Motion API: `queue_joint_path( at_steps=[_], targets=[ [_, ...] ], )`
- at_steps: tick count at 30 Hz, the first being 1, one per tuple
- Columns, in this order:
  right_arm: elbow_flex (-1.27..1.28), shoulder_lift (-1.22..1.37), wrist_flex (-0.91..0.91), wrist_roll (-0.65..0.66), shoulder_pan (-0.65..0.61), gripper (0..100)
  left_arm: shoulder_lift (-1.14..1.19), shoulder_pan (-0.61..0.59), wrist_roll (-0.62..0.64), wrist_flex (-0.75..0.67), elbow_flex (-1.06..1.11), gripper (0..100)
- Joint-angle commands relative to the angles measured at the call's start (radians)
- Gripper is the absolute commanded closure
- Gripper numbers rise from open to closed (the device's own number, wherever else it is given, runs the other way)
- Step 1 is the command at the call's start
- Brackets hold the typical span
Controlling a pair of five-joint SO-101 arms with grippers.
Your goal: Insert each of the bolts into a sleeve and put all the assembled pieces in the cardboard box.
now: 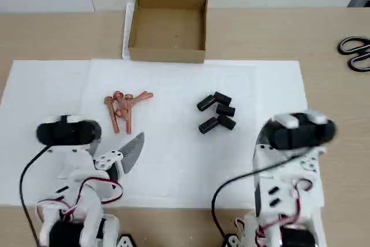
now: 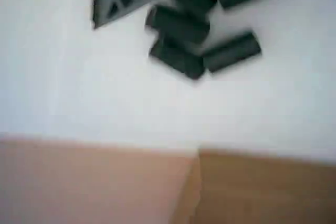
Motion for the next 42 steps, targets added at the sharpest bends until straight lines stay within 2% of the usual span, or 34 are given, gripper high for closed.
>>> queue_joint_path(
  at_steps=[1, 4, 8, 14, 18, 22, 28, 31, 35, 42],
  targets=[
    [-0.110, 0.012, -0.019, 0.008, 0.001, 74.5, 0.029, -0.002, 0.002, -0.002, -0.107, 66],
    [-0.149, 0.013, -0.056, 0.008, 0.002, 74.5, 0.143, -0.020, 0.003, -0.002, -0.188, 66],
    [-0.209, 0.035, -0.096, 0.008, 0.002, 74.5, 0.390, -0.115, 0.046, 0.009, -0.374, 66],
    [-0.385, 0.278, -0.090, 0.008, 0.005, 74.5, 0.813, -0.143, 0.052, 0.173, -0.754, 66],
    [-0.605, 0.542, 0.016, 0.006, 0.001, 74.5, 1.080, -0.144, 0.052, 0.279, -0.970, 66],
    [-0.848, 0.848, 0.196, 0.006, 0.001, 74.5, 1.327, -0.146, 0.048, 0.376, -1.118, 66],
    [-1.132, 1.302, 0.493, 0.005, -0.001, 74.5, 1.596, -0.146, 0.046, 0.407, -1.181, 66],
    [-1.231, 1.488, 0.579, 0.005, -0.001, 74.5, 1.671, -0.147, 0.046, 0.405, -1.181, 66],
    [-1.255, 1.662, 0.584, 0.008, -0.001, 74.5, 1.735, -0.157, 0.046, 0.404, -1.210, 66],
    [-1.247, 1.874, 0.582, 0.006, -0.048, 74.5, 1.780, -0.285, 0.049, 0.417, -1.280, 66]
  ],
)
